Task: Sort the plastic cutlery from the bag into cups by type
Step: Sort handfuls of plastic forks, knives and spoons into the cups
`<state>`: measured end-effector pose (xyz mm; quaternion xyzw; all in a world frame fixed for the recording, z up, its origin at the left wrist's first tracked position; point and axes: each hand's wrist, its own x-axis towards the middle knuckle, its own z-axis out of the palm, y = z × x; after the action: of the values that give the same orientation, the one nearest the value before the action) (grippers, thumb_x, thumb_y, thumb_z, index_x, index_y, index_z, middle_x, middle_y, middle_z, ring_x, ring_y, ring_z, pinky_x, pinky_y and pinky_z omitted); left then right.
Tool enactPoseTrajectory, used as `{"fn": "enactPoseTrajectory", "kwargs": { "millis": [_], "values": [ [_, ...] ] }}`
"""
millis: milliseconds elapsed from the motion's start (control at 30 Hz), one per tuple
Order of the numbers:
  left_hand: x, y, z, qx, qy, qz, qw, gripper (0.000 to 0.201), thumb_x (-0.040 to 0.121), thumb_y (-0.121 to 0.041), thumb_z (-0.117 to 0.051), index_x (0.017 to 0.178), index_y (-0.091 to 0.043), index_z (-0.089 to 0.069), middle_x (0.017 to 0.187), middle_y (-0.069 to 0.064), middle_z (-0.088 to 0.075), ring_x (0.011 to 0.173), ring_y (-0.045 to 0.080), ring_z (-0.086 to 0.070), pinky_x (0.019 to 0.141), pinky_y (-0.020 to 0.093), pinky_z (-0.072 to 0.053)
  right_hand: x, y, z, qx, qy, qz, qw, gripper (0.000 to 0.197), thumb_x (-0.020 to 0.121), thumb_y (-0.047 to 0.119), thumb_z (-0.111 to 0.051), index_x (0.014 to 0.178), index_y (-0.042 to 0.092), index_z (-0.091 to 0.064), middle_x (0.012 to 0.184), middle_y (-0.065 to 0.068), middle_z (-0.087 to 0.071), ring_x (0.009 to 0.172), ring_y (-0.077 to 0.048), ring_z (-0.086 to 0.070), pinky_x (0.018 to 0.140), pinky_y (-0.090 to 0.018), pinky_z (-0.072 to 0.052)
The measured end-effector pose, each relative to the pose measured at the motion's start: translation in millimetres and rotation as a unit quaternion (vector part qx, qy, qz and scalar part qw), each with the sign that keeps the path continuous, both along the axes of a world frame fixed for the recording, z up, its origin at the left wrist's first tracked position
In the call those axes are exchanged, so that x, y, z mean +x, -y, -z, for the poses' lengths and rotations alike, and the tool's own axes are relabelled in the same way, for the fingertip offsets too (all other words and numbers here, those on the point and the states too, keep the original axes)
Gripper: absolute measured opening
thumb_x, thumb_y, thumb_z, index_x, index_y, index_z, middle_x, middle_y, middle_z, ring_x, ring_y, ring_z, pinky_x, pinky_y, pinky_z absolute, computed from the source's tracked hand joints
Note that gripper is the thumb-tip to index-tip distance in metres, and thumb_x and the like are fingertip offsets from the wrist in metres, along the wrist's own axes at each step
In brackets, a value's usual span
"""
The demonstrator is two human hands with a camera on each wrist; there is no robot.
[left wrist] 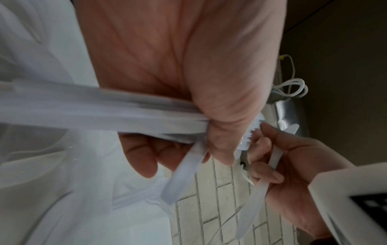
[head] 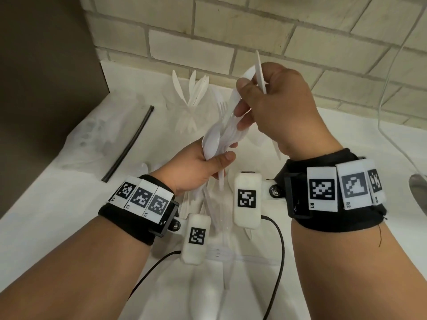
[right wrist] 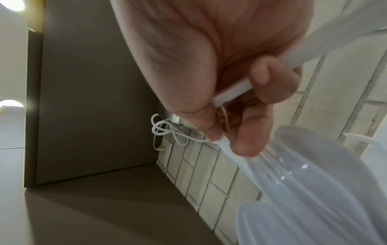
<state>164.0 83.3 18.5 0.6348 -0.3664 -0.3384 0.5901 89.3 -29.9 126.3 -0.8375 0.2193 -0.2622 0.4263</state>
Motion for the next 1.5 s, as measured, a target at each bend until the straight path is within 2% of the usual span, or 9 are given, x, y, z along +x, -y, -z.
{"fn": "enactPoseTrajectory", "kwargs": {
  "millis": [133,233,367,567,900,1033,1200,1333,1500],
  "values": [
    [0.6,-3.6,-0.9,-0.008,-0.037,0.000,0.999,0.017,0.093,-0.023,-0.056,0.108,-0.027,-0.062,0.088,-0.018,-0.070,0.082,0.007,-0.064,0.079,0.032,-0.056,3.7,5.9,-7.8,-0.012,0.086,0.045,0.995,0.020,0.100,0.024,-0.043,0.101,0.006,-0.052,0.087,-0.013,-0.064,0.046,-0.015,-0.059,0.041,-0.020,-0.039],
    [1.6,-7.0,-1.0,-0.025,-0.080,0.001,0.997,0.023,0.088,-0.028,-0.057,0.108,-0.017,-0.064,0.094,0.010,-0.063,0.088,0.028,-0.061,0.087,0.044,-0.054,6.7,11.7,-18.6,0.035,0.231,0.067,0.970,0.012,0.102,0.019,-0.036,0.099,0.011,-0.043,0.089,-0.016,-0.068,0.045,-0.016,-0.054,0.042,-0.020,-0.041],
    [10.7,-13.1,4.1,-0.056,-0.143,-0.050,0.987,0.021,0.087,-0.029,-0.058,0.099,-0.013,-0.067,0.080,0.015,-0.056,0.063,0.024,-0.061,0.059,0.034,-0.055,26.4,27.2,-21.0,0.066,0.310,0.065,0.946,0.010,0.102,0.016,-0.033,0.103,0.015,-0.043,0.083,-0.010,-0.068,0.055,-0.016,-0.057,0.053,-0.024,-0.043],
    [33.0,-24.9,5.9,-0.080,-0.182,-0.183,0.963,0.020,0.098,-0.017,-0.050,0.090,-0.021,-0.067,0.070,0.000,-0.053,0.052,0.015,-0.046,0.051,0.028,-0.041,98.0,31.1,3.0,0.134,0.266,0.011,0.954,0.014,0.102,0.015,-0.032,0.101,0.021,-0.045,0.072,0.001,-0.062,0.077,-0.015,-0.064,0.071,-0.033,-0.048],
    [50.3,-40.8,11.7,-0.074,-0.197,-0.185,0.960,0.018,0.097,-0.017,-0.051,0.097,-0.017,-0.069,0.074,0.003,-0.057,0.056,0.018,-0.048,0.054,0.030,-0.038,175.6,33.1,47.0,0.244,0.241,-0.028,0.939,0.014,0.102,0.010,-0.036,0.103,0.019,-0.047,0.072,-0.008,-0.049,0.076,-0.027,-0.060,0.066,-0.027,-0.052],
    [53.3,-43.0,14.7,-0.067,-0.180,-0.183,0.964,0.019,0.098,-0.017,-0.049,0.102,-0.016,-0.068,0.074,0.004,-0.056,0.055,0.017,-0.049,0.054,0.030,-0.039,183.8,41.3,66.9,0.203,0.080,-0.016,0.976,0.037,0.088,0.017,-0.064,0.122,0.015,-0.049,0.100,-0.005,-0.061,0.092,-0.020,-0.062,0.087,-0.033,-0.049],
    [51.9,-40.5,16.4,-0.061,-0.176,-0.171,0.967,0.019,0.098,-0.018,-0.050,0.101,-0.019,-0.069,0.074,0.003,-0.057,0.055,0.017,-0.050,0.052,0.029,-0.042,172.9,42.9,60.9,0.152,0.038,-0.007,0.988,0.062,0.088,0.015,-0.064,0.144,0.010,-0.038,0.147,-0.009,-0.044,0.136,-0.017,-0.041,0.112,-0.037,-0.036],
    [48.7,-36.4,11.4,-0.071,-0.172,-0.149,0.971,0.020,0.098,-0.019,-0.051,0.097,-0.022,-0.070,0.074,0.002,-0.058,0.056,0.017,-0.051,0.054,0.030,-0.044,153.4,40.5,38.0,0.062,0.045,-0.014,0.997,0.039,0.090,0.012,-0.061,0.128,0.014,-0.058,0.134,-0.002,-0.058,0.128,-0.013,-0.049,0.106,-0.027,-0.041],
    [41.7,-27.8,5.2,-0.083,-0.196,-0.104,0.972,0.018,0.096,-0.020,-0.052,0.097,-0.023,-0.070,0.075,0.001,-0.056,0.056,0.017,-0.050,0.051,0.028,-0.046,103.3,20.9,8.2,0.030,0.028,-0.090,0.995,0.009,0.085,0.012,-0.068,0.093,0.011,-0.072,0.085,0.006,-0.069,0.078,-0.004,-0.062,0.074,-0.013,-0.051]
  ]
}}
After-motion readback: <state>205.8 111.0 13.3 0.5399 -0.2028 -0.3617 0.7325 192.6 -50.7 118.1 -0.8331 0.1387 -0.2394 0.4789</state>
